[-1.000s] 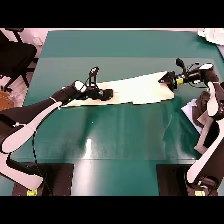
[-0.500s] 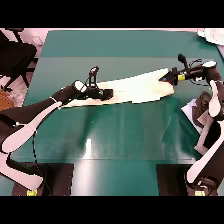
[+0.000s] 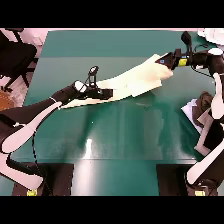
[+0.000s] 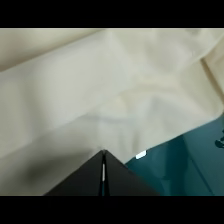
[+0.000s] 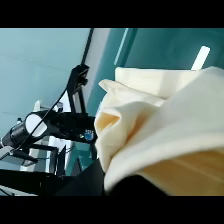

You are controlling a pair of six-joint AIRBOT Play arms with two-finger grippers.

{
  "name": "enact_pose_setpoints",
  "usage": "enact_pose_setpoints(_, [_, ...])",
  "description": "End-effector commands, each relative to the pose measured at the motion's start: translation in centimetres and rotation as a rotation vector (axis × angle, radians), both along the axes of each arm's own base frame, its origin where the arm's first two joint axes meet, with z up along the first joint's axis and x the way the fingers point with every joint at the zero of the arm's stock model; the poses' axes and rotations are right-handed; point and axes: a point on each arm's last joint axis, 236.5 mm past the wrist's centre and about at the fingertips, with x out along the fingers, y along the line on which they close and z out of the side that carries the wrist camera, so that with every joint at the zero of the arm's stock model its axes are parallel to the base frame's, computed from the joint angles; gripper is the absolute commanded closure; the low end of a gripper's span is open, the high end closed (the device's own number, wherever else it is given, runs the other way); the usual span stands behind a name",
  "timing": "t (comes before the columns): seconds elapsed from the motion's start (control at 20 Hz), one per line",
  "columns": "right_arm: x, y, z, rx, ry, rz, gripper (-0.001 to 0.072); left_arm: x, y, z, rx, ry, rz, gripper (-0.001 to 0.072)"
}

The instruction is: Fold the shirts.

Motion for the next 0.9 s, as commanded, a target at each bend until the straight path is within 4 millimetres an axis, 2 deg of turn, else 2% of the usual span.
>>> enact_pose_setpoints(0.0, [-1.5, 3.5, 3.2, 0.042, -0.058, 0.062, 0.0688, 1.5, 0.6, 0.4, 0.009, -0.053, 0.046, 0.0689])
enact_pose_setpoints(0.15, [-2.8, 6.0, 4.6, 0.057, -0.081, 0.112, 0.0688, 1.5, 0.7, -0.8, 0.019, -0.036, 0.05, 0.0689])
enact_pose_setpoints(0.25, [-3.5, 7.6, 6.6, 0.11, -0.112, 0.144, 0.0688, 1.0, 0.4, -2.1, 0.026, -0.008, 0.037, 0.0689])
enact_pose_setpoints(0.4, [-4.5, 9.9, 9.7, 0.128, -0.199, 0.189, 0.0688, -0.3, -1.2, -3.4, 0.038, 0.009, 0.002, 0.0689])
enact_pose_setpoints(0.5, [-5.2, 10.8, 12.4, 0.218, -0.221, 0.2, 0.0688, -1.4, -2.8, -3.8, 0.044, 0.005, -0.028, 0.0688])
enact_pose_setpoints(0.55, [-5.2, 10.9, 13.2, 0.249, -0.215, 0.183, 0.0688, -2.0, -3.7, -3.9, 0.045, 0.003, -0.048, 0.0688])
enact_pose_setpoints(0.65, [-5.7, 11.0, 13.5, 0.269, -0.218, 0.174, 0.0688, -3.1, -5.3, -3.7, 0.043, -0.006, -0.077, 0.0688])
enact_pose_setpoints(0.85, [-6.7, 11.1, 14.1, 0.262, -0.243, 0.208, 0.0688, -3.6, -7.4, -2.3, 0.02, -0.035, -0.107, 0.0688])
